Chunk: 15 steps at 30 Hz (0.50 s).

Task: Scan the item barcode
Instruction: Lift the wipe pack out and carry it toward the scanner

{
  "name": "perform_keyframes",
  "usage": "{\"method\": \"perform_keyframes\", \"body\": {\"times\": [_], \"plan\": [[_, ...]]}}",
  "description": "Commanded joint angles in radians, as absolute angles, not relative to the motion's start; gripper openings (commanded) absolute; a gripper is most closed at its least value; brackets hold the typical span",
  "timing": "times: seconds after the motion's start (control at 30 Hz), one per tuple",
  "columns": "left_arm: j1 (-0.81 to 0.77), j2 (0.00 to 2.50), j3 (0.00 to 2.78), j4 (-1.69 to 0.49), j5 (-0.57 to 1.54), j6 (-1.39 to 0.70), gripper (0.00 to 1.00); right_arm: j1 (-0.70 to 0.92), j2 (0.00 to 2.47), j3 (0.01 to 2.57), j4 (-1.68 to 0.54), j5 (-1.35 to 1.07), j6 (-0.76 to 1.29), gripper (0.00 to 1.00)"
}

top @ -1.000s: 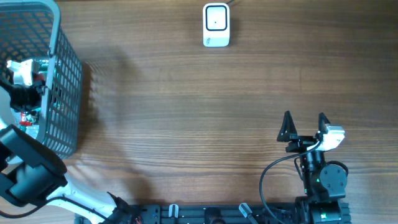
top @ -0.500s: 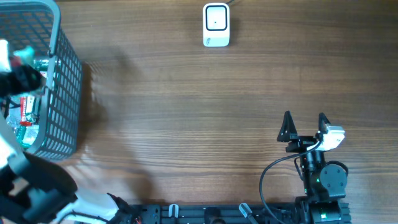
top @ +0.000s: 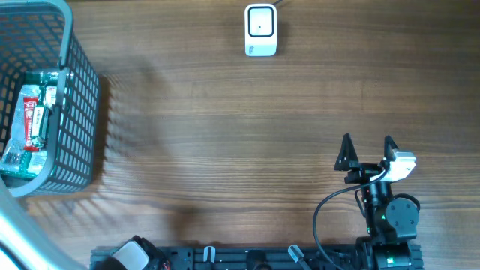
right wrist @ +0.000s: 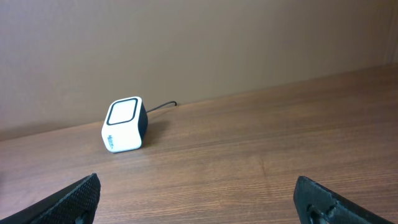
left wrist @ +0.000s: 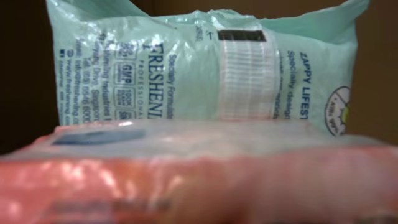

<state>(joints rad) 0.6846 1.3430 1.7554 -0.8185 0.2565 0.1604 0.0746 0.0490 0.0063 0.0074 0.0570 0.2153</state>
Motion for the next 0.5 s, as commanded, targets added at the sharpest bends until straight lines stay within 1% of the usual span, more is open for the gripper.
{"method": "perform_keyframes", "body": {"times": [0.0,0.17,0.33,0.47], "plan": [[0.609,1.222,1.792,-0.823,0.273,0.03,0.57,0.071,0.049,0.006,0.013,0.068,0.21,1.0],[0.461,1.155,1.792,-0.908,0.271,-0.063,0.56,0.071,0.049,0.006,0.013,0.067,0.21,1.0],[0.286,1.152,1.792,-1.077,0.271,-0.141,0.54,0.071,0.049,0.006,0.013,0.067,0.21,1.0],[0.128,1.193,1.792,-1.223,0.263,-0.163,0.54,0.071,0.049,0.006,0.013,0.068,0.21,1.0]]}}
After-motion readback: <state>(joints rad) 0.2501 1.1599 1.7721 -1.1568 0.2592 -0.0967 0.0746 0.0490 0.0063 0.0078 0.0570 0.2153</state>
